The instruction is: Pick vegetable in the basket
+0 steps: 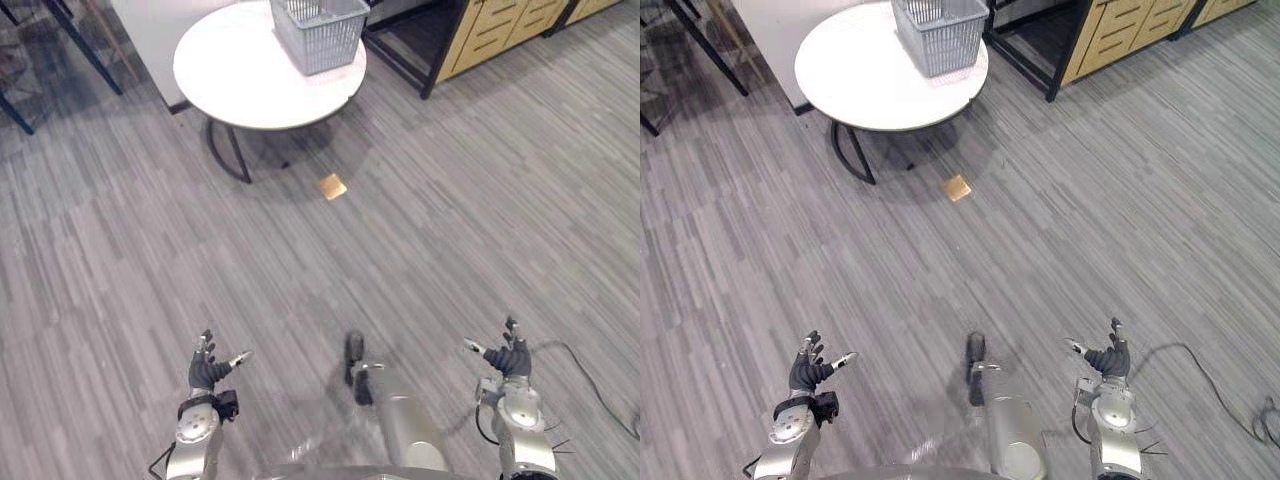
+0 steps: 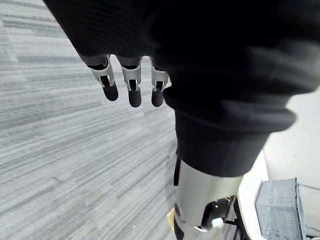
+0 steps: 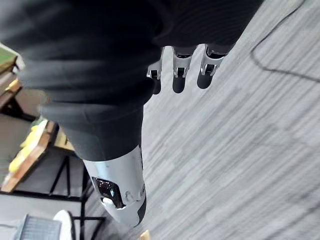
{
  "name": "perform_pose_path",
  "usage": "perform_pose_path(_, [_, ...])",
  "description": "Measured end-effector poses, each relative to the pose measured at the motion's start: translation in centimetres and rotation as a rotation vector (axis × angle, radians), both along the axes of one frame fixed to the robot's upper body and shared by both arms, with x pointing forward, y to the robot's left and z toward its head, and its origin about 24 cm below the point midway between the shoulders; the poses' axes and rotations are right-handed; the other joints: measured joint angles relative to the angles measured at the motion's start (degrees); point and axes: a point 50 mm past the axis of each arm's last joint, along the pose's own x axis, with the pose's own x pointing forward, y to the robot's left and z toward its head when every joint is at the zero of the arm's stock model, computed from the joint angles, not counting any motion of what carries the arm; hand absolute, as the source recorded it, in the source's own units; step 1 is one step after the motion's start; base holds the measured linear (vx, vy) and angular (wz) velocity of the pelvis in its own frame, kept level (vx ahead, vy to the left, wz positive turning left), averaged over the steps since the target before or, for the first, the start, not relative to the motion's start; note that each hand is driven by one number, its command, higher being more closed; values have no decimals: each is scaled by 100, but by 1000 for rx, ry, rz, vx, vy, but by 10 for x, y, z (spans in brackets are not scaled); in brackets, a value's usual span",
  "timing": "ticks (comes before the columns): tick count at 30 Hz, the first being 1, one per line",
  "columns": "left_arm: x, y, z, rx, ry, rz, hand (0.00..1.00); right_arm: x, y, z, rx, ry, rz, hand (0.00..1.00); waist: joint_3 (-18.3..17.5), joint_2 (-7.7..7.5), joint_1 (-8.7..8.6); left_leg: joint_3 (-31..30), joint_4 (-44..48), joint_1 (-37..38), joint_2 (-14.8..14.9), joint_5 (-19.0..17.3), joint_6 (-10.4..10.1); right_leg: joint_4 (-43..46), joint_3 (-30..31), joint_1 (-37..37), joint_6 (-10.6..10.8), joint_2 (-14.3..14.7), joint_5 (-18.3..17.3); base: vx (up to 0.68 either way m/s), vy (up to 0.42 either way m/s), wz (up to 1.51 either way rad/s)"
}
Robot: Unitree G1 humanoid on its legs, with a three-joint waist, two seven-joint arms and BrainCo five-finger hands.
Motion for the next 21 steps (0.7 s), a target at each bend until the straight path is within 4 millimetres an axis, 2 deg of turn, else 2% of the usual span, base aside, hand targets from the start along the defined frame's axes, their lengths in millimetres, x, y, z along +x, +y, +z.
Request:
perform_pose_path(1, [-3,-2,-1,-7,1,-2,0,2,3,2,0,-13,13,0,13,27,15,3,1115,-371,246,-2,38,-275,-7,503,2,64,-61,743,-97,18])
perform_pose_path(2, [-4,-3,-2,-11,2,-6,0,4,7,6,-1,-35,28,0,34,14,38,64,2067,-759,457,-103,193,-515,-21,977,-12,121,-87,696,-83,16])
perform_pose_path(3, [-5,-4,-2,-19,0,-15,0,7,12,13,-4,-74,48,0,120,-125,147,242,2900,-1335,654,-405,496,-883,45,1597,-17,155,-140,669,-68,6])
perform_pose_path(5, [-5,-5,0,-22,-12,-14,0,10,17,25,-1,-142,54,0,186,-272,348,534,3102,-2095,821,-795,726,-1517,211,2418,74,133,-317,597,-24,-13])
perform_pose_path(7, [-7,-7,-2,-28,-3,-13,0,14,18,28,3,-166,55,0,220,-315,462,651,2263,-2818,785,-1071,870,-1915,269,2919,188,104,-413,633,61,-18])
perform_pose_path(8, [-9,-6,-3,-25,3,-12,0,16,19,25,18,-158,52,0,275,-399,522,722,1191,-3079,570,-1092,907,-2012,361,3174,322,-50,-554,587,117,-23])
perform_pose_path(9, [-10,-5,-4,-25,9,-11,0,17,19,24,21,-155,52,0,300,-439,573,722,645,-3162,443,-1080,898,-2035,395,3289,372,-127,-641,720,177,-46])
perform_pose_path(10, [-16,-6,-7,-26,28,-12,0,15,17,20,21,-131,45,0,308,-450,637,606,-1082,-3239,137,-719,659,-2114,558,3612,622,-290,-953,496,154,-43])
perform_pose_path(11, [-19,-6,-8,-24,36,-13,0,14,17,19,19,-127,46,0,282,-387,642,534,-1533,-3242,94,-322,746,-2130,604,3705,717,-285,-1081,633,232,-51])
perform_pose_path(12, [-21,-5,-9,-20,47,-18,0,14,18,17,25,-120,45,0,268,-426,646,519,-1501,-3179,48,157,978,-2123,684,3821,819,-330,-1209,656,252,-20])
perform_pose_path(13, [-19,-2,-7,-7,42,-22,0,15,22,13,42,-106,46,0,204,-614,619,604,-1164,-3253,-161,-201,1262,-2007,746,3811,860,-600,-1247,803,323,-11])
perform_pose_path(15, [-12,-5,-2,-12,6,-26,0,18,24,16,40,-113,53,0,172,-658,651,763,-457,-3309,-193,-895,1550,-1408,1056,3717,895,-832,-1232,679,275,-15])
perform_pose_path(16, [-12,-5,-2,-12,8,-26,0,20,26,16,39,-116,62,0,156,-679,656,839,-358,-3213,-212,-1056,1597,-1072,1160,3653,948,-888,-1203,541,226,-36])
perform_pose_path(17, [-15,-5,-4,-12,18,-25,0,25,30,20,27,-127,84,0,148,-700,644,912,-390,-2868,-311,-1283,1669,-1,1305,3334,1363,-1018,-960,656,260,-24])
perform_pose_path(18, [-15,-4,-3,-7,18,-28,0,29,32,25,8,-148,96,0,141,-712,604,915,-647,-2422,-449,-1363,1736,1371,1377,2866,1639,-1159,-589,781,287,-19])
perform_pose_path(19, [-14,-3,-3,-3,18,-33,0,30,33,29,-5,-161,103,0,144,-709,595,914,-803,-2177,-527,-1406,1767,1992,1346,2624,1555,-1219,-640,759,204,-8])
perform_pose_path(20, [-15,-3,-4,2,26,-39,0,34,37,35,-34,-180,132,0,145,-695,599,869,-1219,-1572,-626,-1446,1756,2894,1186,2225,1258,-1261,-826,602,85,-4])
perform_pose_path(21, [-16,-2,-7,7,40,-41,0,37,42,41,-59,-201,163,0,118,-604,553,746,-1632,-1012,-630,-1445,1754,3208,830,1916,941,-1232,-1026,582,69,1])
